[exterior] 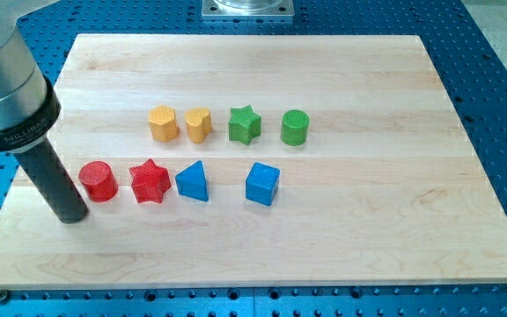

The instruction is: Move the red circle to the bottom left of the yellow hexagon

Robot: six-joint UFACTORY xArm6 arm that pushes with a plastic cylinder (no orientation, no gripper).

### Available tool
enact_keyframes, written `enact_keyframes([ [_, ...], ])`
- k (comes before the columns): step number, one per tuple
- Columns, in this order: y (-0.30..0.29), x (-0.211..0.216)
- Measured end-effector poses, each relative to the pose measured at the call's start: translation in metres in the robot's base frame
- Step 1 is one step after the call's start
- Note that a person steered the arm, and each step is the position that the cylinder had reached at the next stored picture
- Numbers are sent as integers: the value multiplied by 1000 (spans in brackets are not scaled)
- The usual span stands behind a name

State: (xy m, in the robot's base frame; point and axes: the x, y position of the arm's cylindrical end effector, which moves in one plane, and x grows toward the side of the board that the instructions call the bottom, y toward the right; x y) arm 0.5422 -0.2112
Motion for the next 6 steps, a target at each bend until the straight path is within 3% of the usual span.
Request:
enact_keyframes([
  [4, 18, -13],
  [6, 103, -103],
])
